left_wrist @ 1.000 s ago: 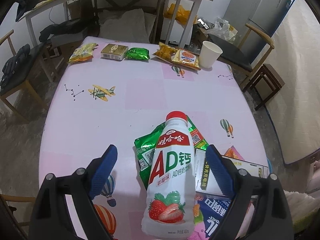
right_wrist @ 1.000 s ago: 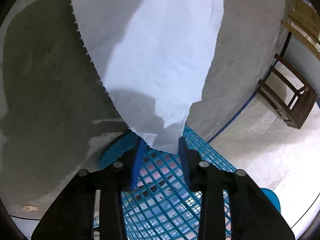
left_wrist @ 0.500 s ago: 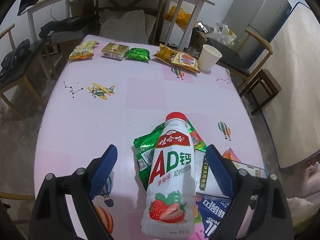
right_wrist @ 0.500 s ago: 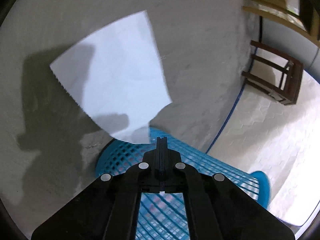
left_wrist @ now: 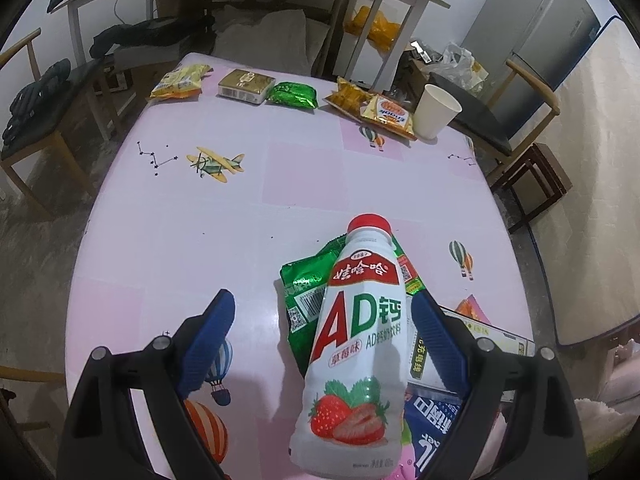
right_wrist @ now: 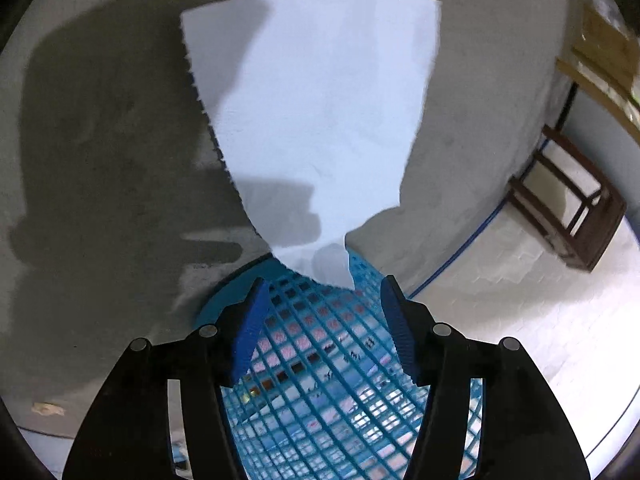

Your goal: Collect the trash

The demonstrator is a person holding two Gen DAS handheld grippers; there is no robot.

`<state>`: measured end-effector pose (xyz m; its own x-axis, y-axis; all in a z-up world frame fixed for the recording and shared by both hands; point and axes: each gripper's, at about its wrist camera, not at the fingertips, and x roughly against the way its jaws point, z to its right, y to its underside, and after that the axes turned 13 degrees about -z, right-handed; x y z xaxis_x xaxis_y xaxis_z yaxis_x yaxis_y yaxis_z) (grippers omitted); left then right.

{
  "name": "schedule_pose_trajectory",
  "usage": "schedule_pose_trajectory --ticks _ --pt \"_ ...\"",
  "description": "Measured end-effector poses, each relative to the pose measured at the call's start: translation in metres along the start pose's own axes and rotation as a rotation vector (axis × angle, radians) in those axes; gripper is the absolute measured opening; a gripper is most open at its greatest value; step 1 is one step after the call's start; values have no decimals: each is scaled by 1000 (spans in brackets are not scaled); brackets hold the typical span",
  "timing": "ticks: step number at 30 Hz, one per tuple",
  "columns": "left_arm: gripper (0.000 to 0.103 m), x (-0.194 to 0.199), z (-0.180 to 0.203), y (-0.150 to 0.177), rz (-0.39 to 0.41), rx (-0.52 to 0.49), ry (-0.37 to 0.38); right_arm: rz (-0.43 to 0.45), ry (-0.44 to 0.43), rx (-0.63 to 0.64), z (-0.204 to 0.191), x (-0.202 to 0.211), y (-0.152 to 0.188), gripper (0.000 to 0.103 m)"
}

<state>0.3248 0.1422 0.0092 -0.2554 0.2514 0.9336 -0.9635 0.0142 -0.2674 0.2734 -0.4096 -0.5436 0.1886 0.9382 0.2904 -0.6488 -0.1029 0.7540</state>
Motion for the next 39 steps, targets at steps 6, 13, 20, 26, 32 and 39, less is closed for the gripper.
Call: schedule_pose_trajectory --ticks 6,13,20,26,32,39 --pt "88 -8 3 -3 -20 -8 -20 -37 -5 36 -5 -6 -16 47" --pt "88 -12 1 -5 -30 -3 -36 -55 -28 31 -9 -14 -25 11" --pt "87 -13 0 -5 -28 -2 -39 -7 -24 -44 -12 -7 -20 0" --pt "87 -10 0 -4 -13 -1 -23 92 -108 -258 33 22 3 0" --pt "87 -2 1 -2 16 -8 6 228 -323 -654 119 69 77 0" --pt "87 8 2 3 50 -4 54 386 -776 -1205 179 64 267 0"
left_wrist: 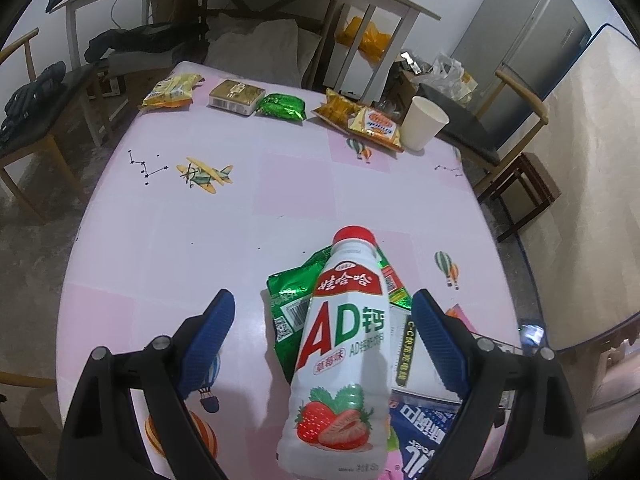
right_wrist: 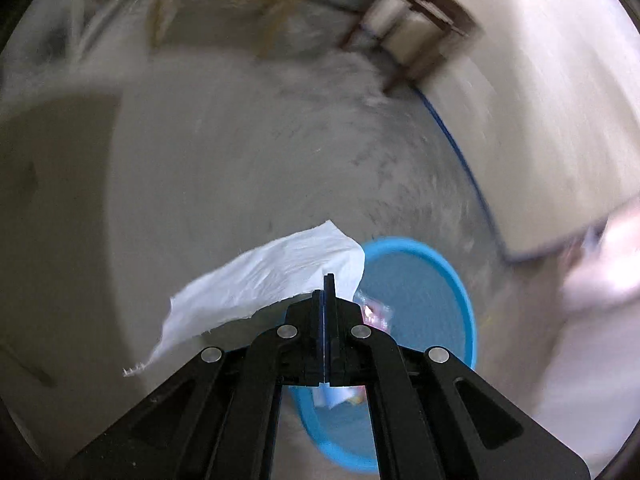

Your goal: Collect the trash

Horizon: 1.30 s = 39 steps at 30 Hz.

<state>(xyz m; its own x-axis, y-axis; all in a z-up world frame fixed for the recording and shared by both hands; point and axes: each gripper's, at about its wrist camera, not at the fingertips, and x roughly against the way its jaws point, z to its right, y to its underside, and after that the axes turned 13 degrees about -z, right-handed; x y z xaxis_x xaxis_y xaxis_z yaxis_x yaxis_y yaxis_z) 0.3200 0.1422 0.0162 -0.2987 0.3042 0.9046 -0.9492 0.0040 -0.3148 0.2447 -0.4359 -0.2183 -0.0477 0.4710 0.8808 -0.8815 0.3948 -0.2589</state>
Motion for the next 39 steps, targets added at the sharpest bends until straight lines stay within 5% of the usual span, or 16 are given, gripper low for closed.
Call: schedule_pose_trajectory --ticks 6,12,13,15,16,17,22,27,34,39 --pt "87 16 3 8 46 4 52 -60 -109 -324 91 5 60 0" --pt "87 34 3 25 101 7 98 -195 -224 -526 131 -65 85 0" --pt "87 35 2 28 104 12 106 -240 -273 -563 132 -79 90 3" --pt "87 37 1 34 104 24 120 -278 -267 -589 131 -80 98 27" --pt "87 38 1 39 105 28 129 -284 -257 -604 133 -77 102 49" --pt "87 40 1 42 109 27 134 -277 -256 -615 134 -70 101 65" --pt "87 54 0 58 153 6 130 -212 -280 -638 152 -33 120 83" --pt "87 62 1 74 172 -25 138 -202 -358 -711 182 -27 135 83" --pt "88 76 -3 100 203 -68 122 -36 -634 -787 198 73 169 83" --pt "88 81 -22 114 208 -33 113 131 -800 -581 165 176 139 83"
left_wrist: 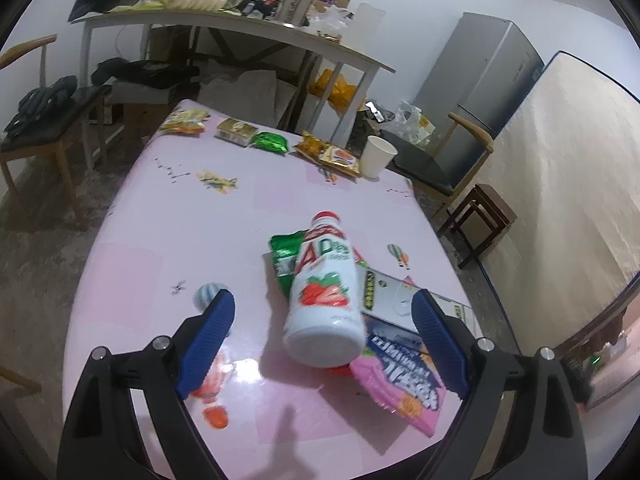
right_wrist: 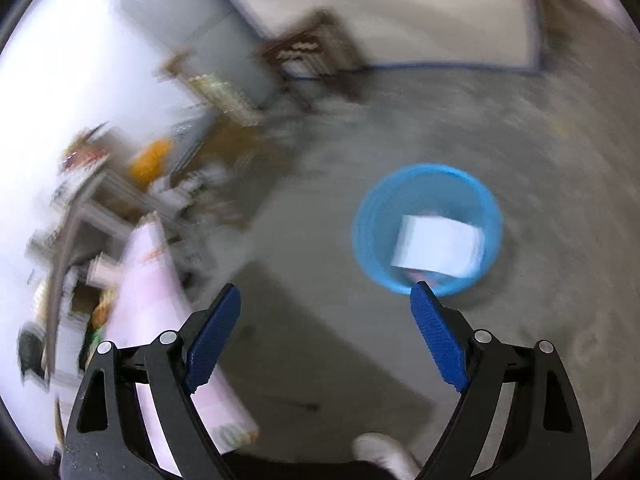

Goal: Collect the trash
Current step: 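Move the open right tool back over the table, then grasp the white AD drink bottle with the right tool and lift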

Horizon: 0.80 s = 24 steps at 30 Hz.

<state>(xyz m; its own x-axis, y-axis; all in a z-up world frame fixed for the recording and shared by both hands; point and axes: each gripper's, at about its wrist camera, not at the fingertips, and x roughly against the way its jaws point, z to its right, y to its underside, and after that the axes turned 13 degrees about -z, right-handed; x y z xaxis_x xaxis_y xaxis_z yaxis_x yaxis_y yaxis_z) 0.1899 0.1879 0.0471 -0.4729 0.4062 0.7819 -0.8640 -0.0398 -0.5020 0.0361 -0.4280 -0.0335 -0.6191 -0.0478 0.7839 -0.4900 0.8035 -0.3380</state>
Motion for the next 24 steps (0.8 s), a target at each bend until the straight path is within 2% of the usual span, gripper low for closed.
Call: schedule_pose_trajectory --ticks 3,6,8,9,10,11,13,16,18,20,24 --pt "88 3 -9 10 18 11 -31 -25 -159 208 -101 12 12 83" --pt "88 0 -19 20 20 29 -73 -139 -309 345 -181 -3 34 84" --pt "88 -3 -23 24 21 38 -71 -296 -428 435 -244 -29 60 84" --pt "88 -6 -25 26 20 39 -66 -354 -462 450 -263 -39 70 84" --pt "88 -9 -26 27 18 36 -64 -456 -495 459 -293 -59 86 84" --pt "88 -11 -26 28 15 31 -64 -518 -501 461 -311 -72 95 84" --pt "88 -15 -27 30 11 19 -63 -601 -490 492 -349 -97 112 84" --pt "88 -18 -33 34 1 15 -37 -656 -374 537 -397 -132 127 84" --pt "88 -20 -37 35 -5 19 -24 -707 -341 551 -413 -147 137 84" --pt "88 -21 -42 36 -10 18 -27 -748 -272 591 -432 -167 151 84" --pt "88 -23 -47 35 -20 16 -26 -762 -153 671 -450 -192 174 84"
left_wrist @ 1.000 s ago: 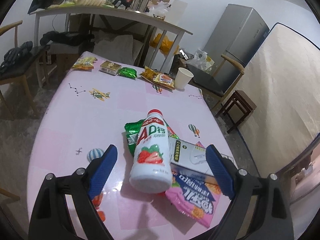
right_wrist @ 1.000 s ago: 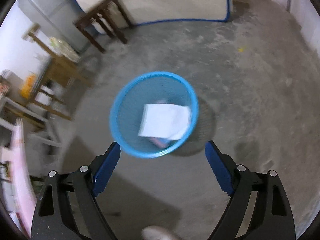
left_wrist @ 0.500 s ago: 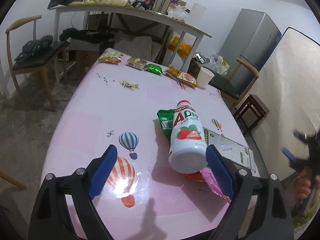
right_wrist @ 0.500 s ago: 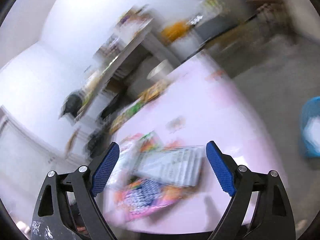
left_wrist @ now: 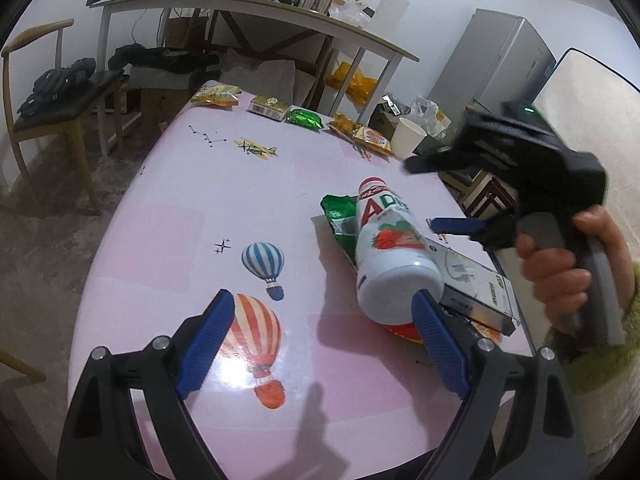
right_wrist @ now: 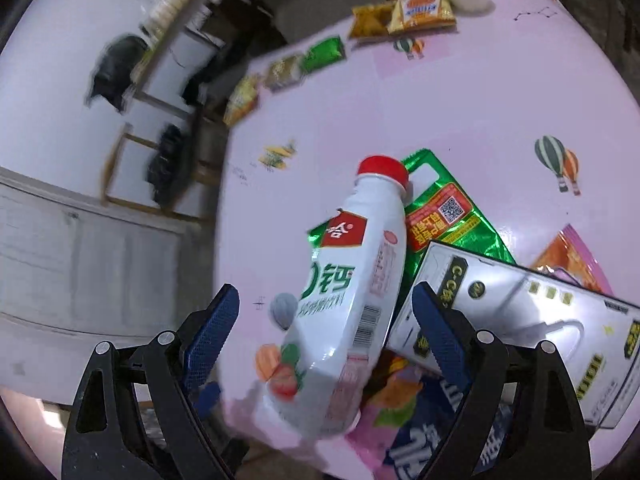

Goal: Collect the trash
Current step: 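Grasp the white AD drink bottle with the right tool and lift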

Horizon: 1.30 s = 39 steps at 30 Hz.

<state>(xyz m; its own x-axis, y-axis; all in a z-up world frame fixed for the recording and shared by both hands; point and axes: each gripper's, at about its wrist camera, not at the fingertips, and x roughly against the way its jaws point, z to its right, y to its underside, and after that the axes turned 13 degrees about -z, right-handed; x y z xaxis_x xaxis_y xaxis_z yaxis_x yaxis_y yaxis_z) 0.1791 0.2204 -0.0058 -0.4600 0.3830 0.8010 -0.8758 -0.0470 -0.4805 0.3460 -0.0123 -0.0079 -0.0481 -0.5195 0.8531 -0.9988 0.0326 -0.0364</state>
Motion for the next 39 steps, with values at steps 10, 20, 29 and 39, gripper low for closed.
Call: schedule_pose_trajectory --ticks 10,20,29,39 --pt "88 2 -6 5 -14 -11 0 -70 258 64 -22 -44 -3 85" --pt "88 23 -8 20 20 19 -24 -136 115 70 -4 -48 4 61" --pt "88 35 -4 25 41 34 -36 -74 -319 40 37 27 30 60" --pt "88 13 37 2 -9 -15 126 188 -367 18 137 135 107 60"
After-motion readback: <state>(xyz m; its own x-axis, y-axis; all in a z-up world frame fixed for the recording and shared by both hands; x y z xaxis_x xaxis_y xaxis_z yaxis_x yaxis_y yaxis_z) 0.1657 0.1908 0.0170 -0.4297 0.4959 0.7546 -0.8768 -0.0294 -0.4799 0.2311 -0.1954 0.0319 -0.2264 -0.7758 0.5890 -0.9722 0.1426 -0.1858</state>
